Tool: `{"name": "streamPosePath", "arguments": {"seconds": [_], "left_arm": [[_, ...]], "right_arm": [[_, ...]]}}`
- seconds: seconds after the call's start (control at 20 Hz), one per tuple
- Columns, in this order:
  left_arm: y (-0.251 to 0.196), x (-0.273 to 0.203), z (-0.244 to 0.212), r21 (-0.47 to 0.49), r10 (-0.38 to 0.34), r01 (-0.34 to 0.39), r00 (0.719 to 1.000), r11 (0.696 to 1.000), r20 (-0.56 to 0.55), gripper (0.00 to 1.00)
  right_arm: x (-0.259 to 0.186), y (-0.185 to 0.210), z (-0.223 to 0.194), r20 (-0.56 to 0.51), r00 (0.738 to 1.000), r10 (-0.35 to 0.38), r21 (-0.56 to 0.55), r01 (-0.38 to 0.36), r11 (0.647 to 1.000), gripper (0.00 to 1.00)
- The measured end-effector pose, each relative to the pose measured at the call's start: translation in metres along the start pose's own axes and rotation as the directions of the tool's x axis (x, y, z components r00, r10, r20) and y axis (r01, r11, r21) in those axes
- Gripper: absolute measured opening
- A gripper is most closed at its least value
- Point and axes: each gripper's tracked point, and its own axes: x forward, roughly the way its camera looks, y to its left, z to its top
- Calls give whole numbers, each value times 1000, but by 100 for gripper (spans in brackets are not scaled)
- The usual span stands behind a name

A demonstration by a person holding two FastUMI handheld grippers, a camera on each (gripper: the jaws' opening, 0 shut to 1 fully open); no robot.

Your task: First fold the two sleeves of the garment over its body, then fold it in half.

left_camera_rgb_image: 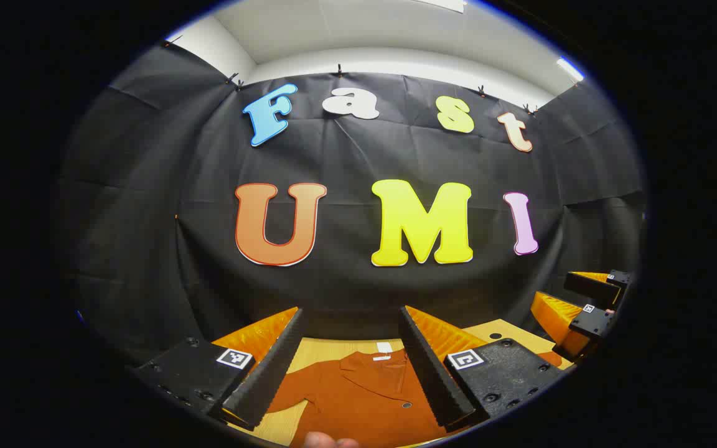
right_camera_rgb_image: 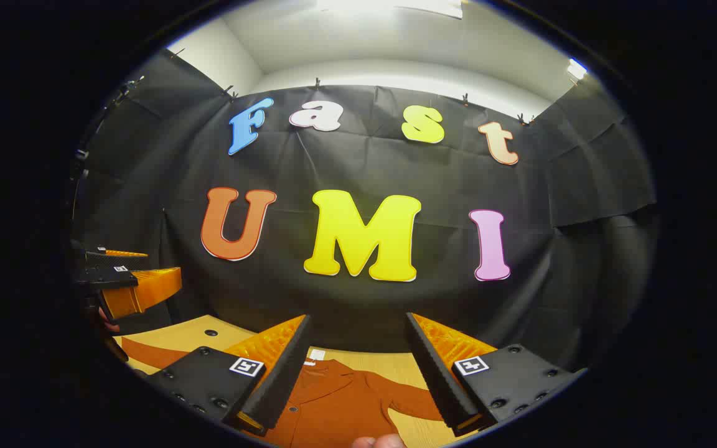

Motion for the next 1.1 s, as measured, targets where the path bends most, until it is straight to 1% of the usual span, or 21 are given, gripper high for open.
{"name": "streamPosePath", "arguments": {"seconds": [0.35, 0.85, 1.1], "left_arm": [[-3, -7, -1, 14, 14, -14, 1000, 1000, -1, 98], [-20, -11, -11, 20, -11, 11, 1000, 1000, -17, 98], [-27, -9, -11, 22, -12, 13, 1000, 1000, -20, 98]], "right_arm": [[-1, -4, -1, -2, 1000, 6, -9, -6, 1000, 95], [-5, -16, -7, -12, 1000, -15, -10, 15, 1000, 95], [-1, -26, -10, -18, 999, -30, 12, 30, 999, 95]]}}
